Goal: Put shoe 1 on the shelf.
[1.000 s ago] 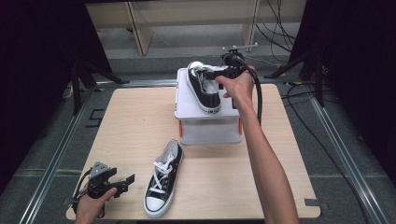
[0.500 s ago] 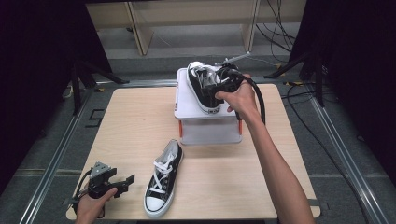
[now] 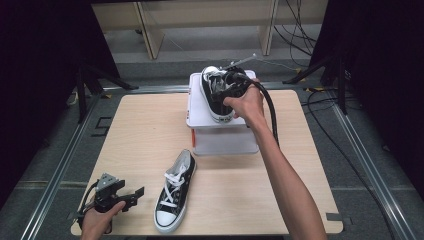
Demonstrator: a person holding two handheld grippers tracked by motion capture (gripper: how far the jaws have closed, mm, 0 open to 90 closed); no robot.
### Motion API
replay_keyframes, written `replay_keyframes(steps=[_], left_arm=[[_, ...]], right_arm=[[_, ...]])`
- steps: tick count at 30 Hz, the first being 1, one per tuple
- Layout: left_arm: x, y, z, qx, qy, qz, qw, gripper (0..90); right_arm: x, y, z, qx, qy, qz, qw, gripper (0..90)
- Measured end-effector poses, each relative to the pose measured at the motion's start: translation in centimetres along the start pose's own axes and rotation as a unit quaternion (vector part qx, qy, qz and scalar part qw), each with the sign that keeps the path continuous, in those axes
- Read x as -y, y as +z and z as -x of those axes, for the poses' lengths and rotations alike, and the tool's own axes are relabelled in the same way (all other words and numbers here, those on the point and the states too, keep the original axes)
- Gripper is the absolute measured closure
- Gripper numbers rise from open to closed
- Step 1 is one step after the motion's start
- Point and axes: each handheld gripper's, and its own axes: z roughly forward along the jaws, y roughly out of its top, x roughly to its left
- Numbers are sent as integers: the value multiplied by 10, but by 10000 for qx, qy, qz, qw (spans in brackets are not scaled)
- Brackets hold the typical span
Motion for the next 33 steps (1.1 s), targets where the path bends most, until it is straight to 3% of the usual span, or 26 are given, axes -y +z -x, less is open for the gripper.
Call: replay_keyframes(steps=[6, 8, 9, 11, 12, 14, 17, 19, 20, 22, 28, 29, 30, 32, 33], left_arm=[[0, 0, 0, -1, 13, -3, 10000, 155], [0, 0, 1, 21, -22, 22, 10000, 156], [0, 0, 1, 32, -27, 27, 10000, 155], [0, 0, 1, 26, -34, 33, 10000, 155], [0, -1, 1, 26, -35, 30, 10000, 156], [0, -1, 0, 21, -27, 22, 10000, 155], [0, -1, 0, 2, -28, 21, 10000, 156], [0, -1, 0, -6, -14, 11, 10000, 155], [0, -1, 0, -17, 3, 8, 10000, 155], [0, -1, 0, 17, -56, 18, 10000, 155], [0, 0, 0, -21, -46, 20, 10000, 155], [1, 0, -1, -26, -35, 18, 10000, 155], [1, 0, -1, -38, -12, 5, 10000, 155], [0, -1, 0, -47, -57, -33, 10000, 156], [0, -2, 0, -85, -45, -61, 9999, 156]], right_arm=[[1, 4, -6, 9, 133, 55, 9999, 887], [1, 6, -6, -32, 11, 100, 9999, 884], [2, 6, -7, -30, 144, 107, 9998, 881], [3, 6, -6, -82, 118, 104, 9998, 873], [5, 4, -4, -149, 121, 270, 9995, 842], [6, 2, -3, -139, 131, 312, 9993, 818], [9, -11, -6, -201, 133, 603, 9979, 676], [11, -15, -7, -232, 135, 669, 9974, 657], [18, -26, -9, -467, 161, 819, 9954, 620], [25, -32, -11, -603, 135, 906, 9940, 608], [54, -47, -18, -795, -77, 997, 9918, 591], [54, -47, -18, -795, -77, 997, 9918, 591], [63, -48, -21, -945, -102, 1042, 9900, 595], [68, -48, -22, -931, -102, 1026, 9903, 595], [80, -46, -26, -1022, -169, 1039, 9892, 589]])
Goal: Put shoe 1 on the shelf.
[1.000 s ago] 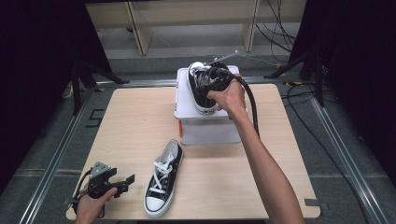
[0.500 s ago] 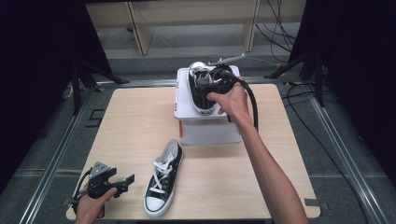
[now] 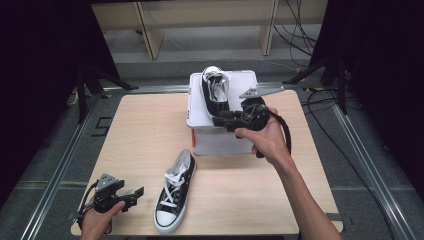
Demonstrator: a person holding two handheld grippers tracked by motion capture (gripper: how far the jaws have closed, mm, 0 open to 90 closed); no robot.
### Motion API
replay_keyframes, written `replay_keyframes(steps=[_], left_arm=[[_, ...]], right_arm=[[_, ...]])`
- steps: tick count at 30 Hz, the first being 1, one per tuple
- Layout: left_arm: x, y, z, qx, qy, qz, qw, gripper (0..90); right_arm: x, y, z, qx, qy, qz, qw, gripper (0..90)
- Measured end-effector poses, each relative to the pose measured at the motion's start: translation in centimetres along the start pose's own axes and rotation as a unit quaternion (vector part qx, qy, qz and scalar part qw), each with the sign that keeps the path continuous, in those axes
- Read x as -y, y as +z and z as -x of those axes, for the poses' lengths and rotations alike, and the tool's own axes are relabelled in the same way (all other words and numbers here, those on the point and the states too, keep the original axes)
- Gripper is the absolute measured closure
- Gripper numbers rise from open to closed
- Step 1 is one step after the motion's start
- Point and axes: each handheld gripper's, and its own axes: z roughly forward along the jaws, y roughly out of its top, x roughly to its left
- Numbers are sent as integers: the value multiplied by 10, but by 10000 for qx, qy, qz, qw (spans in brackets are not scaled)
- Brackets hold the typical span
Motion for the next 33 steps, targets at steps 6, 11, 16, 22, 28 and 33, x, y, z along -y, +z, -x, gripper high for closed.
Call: replay_keyframes(steps=[6, 11, 16, 22, 28, 33], left_arm=[[1, 1, -2, 8, -42, 33, 10000, 156], [1, 1, -3, 32, -59, 78, 9999, 155], [1, -1, -2, 47, -24, 83, 10000, 155], [1, 0, -3, 40, -19, 67, 10000, 155], [0, 0, -3, 74, -40, 96, 9999, 155], [-1, 0, -2, 67, -48, 110, 9999, 155]], right_arm=[[31, 9, -5, -192, -154, -112, 9996, 585], [53, 17, -9, -323, -165, -210, 9991, 585], [73, 28, -10, -540, -186, -436, 9974, 574], [85, 40, -9, -643, -235, -532, 9962, 563], [93, 56, -17, -729, -370, -761, 9937, 539], [99, 74, -25, -912, -502, -907, 9904, 530]])
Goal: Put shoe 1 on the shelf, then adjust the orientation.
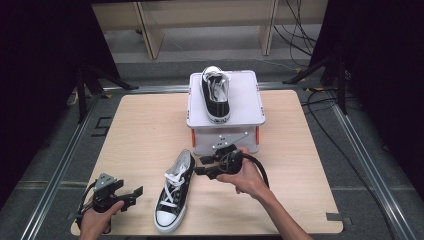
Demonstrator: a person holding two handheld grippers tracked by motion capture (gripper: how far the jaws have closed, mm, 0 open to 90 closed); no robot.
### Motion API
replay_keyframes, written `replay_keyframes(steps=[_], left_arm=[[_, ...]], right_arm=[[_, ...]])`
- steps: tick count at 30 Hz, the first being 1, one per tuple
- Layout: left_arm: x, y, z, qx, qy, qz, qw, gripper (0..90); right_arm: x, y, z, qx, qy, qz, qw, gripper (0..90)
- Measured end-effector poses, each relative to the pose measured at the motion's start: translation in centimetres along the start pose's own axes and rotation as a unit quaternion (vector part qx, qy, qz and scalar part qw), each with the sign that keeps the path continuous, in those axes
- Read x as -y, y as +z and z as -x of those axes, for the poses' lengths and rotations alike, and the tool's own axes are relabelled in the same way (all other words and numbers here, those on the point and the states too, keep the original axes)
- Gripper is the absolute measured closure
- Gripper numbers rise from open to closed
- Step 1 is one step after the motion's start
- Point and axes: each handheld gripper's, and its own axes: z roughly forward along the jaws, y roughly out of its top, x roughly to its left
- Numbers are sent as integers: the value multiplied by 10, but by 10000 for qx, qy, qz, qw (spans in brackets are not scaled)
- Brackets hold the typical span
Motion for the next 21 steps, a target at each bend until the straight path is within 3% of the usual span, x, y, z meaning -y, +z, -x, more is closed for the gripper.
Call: replay_keyframes(steps=[2, 5, 7, 8, 9, 10, 13, 21], left_arm=[[0, 0, 0, 3, 9, -2, 10000, 155], [0, 0, 0, -17, 13, 6, 10000, 156], [0, 0, -1, -16, 8, 4, 10000, 155], [0, 0, -1, -17, 7, -1, 10000, 155], [0, -1, -1, 1, 3, 0, 10000, 155], [0, -1, -1, -14, 8, 3, 10000, 155], [0, -1, 0, 15, -6, 23, 10000, 156], [0, 0, -2, 8, 9, -13, 10000, 156]], right_arm=[[1, 6, 0, 4, -79, -31, 10000, 530], [1, 10, -3, -16, 75, -139, 9999, 529], [1, 17, -1, -29, -122, -139, 9998, 522], [1, 19, -2, -74, -47, -166, 9998, 515], [2, 22, -1, -23, -128, -175, 9998, 495], [2, 24, -3, -21, 40, -235, 9997, 478], [2, 33, -1, -26, -127, -242, 9996, 442], [3, 44, -3, -48, -135, -365, 9992, 385]])
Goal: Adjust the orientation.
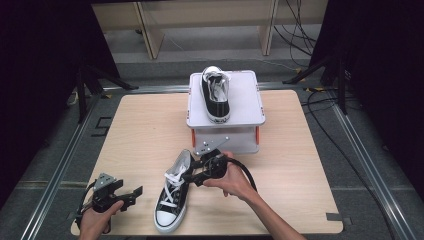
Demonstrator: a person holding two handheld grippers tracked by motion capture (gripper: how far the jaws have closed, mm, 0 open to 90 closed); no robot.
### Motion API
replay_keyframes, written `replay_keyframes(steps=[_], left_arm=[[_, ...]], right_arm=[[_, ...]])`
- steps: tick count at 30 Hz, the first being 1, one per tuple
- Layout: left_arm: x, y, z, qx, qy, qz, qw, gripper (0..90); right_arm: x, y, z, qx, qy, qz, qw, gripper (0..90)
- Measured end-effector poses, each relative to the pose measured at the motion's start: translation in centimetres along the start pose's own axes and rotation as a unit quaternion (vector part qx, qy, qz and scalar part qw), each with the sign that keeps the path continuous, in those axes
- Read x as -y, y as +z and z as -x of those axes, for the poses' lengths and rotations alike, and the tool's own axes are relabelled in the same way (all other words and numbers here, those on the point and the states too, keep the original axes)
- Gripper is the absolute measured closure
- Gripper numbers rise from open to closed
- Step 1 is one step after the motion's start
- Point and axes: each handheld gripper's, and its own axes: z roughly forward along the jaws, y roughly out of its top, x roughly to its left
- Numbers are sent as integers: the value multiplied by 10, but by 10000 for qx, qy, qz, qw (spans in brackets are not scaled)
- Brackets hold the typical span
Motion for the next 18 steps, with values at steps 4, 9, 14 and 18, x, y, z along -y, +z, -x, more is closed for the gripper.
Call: replay_keyframes(steps=[4, 9, 14, 18], left_arm=[[0, 0, 2, 19, -11, 26, 10000, 156], [0, -1, 0, -19, 37, 11, 10000, 155], [0, -1, 1, 24, 40, 5, 10000, 155], [0, -1, 2, 12, 34, 1, 10000, 156]], right_arm=[[-2, 7, -1, -28, -60, 22, 10000, 368], [-5, 23, -2, -100, -102, -1, 9999, 342], [-3, 26, -2, -84, -180, -70, 9998, 372], [-1, 20, -1, 197, -560, -121, 9982, 529]])
